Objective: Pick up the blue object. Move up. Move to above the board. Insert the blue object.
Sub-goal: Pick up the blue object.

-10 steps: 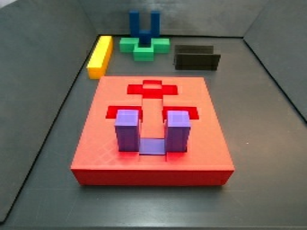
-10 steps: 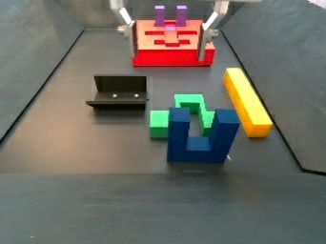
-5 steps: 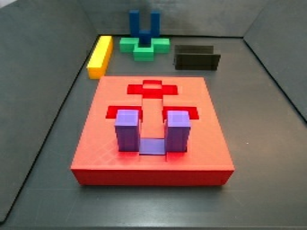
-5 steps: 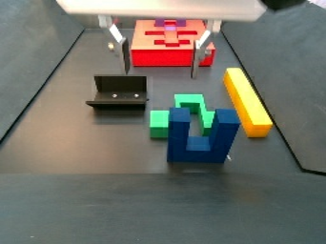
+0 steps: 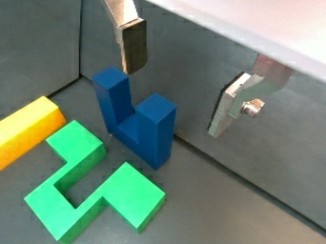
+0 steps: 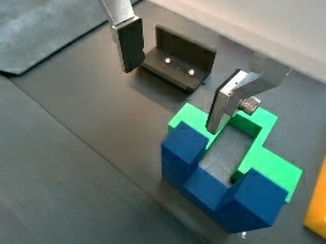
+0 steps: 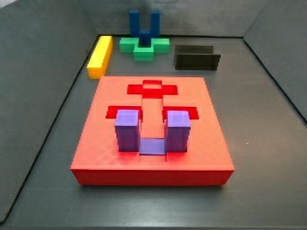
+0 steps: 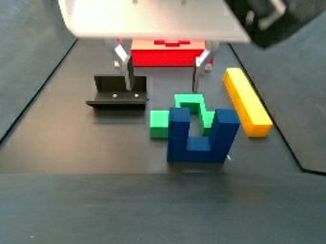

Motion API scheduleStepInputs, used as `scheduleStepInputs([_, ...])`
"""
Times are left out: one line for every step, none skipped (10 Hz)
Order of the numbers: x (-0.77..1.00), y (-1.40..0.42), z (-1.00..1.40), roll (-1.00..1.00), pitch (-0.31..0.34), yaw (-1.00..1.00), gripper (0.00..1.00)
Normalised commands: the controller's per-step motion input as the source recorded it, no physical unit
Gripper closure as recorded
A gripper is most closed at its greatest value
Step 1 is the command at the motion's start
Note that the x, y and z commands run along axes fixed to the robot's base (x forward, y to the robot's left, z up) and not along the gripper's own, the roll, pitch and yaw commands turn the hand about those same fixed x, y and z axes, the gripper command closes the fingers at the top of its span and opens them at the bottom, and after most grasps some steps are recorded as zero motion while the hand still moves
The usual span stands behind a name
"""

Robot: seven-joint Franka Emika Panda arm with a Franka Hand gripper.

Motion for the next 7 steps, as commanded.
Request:
scheduleStepInputs([0.07,0.15,-0.36,0.07,0.000,0.00,0.00])
scheduleStepInputs([0.10,0.15,-0.32,0.03,0.000,0.03,0.00])
scheduleStepInputs([0.07,0.12,-0.28,0.04,0.000,0.04,0.00])
scheduleStepInputs([0.03,0.08,-0.26,0.04,0.000,0.02,0.00])
scheduleStepInputs([-0.10,0.07,-0.24,0.04,0.000,0.00,0.00])
scheduleStepInputs([-0.30,0.00,-0.23,0.01,0.000,0.00,0.00])
scheduleStepInputs([-0.14,0.00,-0.21,0.00,-0.017,0.00,0.00])
